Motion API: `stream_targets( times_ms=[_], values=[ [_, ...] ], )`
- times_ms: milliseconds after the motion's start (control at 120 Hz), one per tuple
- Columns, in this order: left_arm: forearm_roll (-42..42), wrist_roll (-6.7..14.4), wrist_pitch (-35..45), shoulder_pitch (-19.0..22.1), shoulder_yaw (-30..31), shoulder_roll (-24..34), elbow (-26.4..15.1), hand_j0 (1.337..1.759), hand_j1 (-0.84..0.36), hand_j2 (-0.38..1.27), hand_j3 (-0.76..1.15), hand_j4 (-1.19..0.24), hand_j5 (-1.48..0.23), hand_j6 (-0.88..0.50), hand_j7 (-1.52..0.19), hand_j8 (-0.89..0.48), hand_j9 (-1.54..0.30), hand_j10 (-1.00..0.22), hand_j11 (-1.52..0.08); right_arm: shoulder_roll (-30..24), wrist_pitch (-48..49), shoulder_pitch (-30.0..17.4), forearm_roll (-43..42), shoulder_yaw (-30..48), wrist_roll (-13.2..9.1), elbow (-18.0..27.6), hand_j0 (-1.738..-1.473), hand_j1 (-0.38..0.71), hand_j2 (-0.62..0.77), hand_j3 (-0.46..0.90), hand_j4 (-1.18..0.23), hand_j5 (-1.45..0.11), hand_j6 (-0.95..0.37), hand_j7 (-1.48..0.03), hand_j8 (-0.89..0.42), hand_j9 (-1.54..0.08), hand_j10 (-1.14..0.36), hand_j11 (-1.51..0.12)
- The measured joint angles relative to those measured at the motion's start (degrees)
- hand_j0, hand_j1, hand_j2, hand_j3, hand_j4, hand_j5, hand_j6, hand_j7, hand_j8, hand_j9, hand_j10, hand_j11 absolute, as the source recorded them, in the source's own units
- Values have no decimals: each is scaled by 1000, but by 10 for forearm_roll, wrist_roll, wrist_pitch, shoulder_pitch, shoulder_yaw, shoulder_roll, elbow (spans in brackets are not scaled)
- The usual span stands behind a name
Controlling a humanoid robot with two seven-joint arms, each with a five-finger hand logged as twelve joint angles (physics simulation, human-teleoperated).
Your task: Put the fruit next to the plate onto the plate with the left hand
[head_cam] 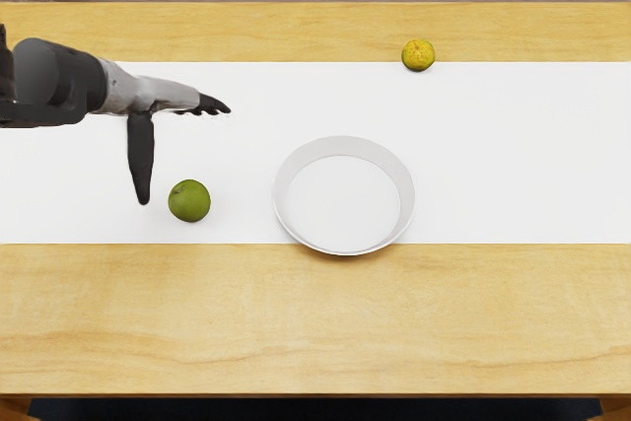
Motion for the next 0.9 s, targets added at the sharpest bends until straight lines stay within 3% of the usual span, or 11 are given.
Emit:
stream_targets(
  times_ms=[150, 450, 667, 900],
  values=[
    [102, 6, 76, 49, 1, -34, -20, 1658, 325, 5, 0, -25, -28, -26, -28, -25, -28, -24, -27, 0, 0, -1, 0, 0, 0, 0, -1658, -349, 0, 0, 0, 0, 0, 0, 0, 0, 0, 0],
    [208, 8, 128, 135, 4, -63, -21, 1658, 321, 6, 0, -28, -32, -29, -32, -29, -32, -27, -32, 0, 0, -1, 0, 0, 0, 0, -1658, -349, 0, 0, 0, 0, 0, 0, 0, 0, 0, 0],
    [250, 8, 142, 157, 4, -81, -8, 1658, 310, 9, 0, -38, -45, -39, -45, -39, -44, -37, -44, 0, 0, -1, 0, 0, 0, 0, -1658, -349, 0, 0, 0, 0, 0, 0, 0, 0, 0, 0],
    [287, 8, 159, 182, 4, -82, -2, 1658, 133, 38, 0, -185, -237, -187, -236, -186, -236, -185, -236, 0, 0, -1, 0, 0, 0, 0, -1658, -349, 0, 0, 0, 0, 0, 0, 0, 0, 0, 0]
  ],
)
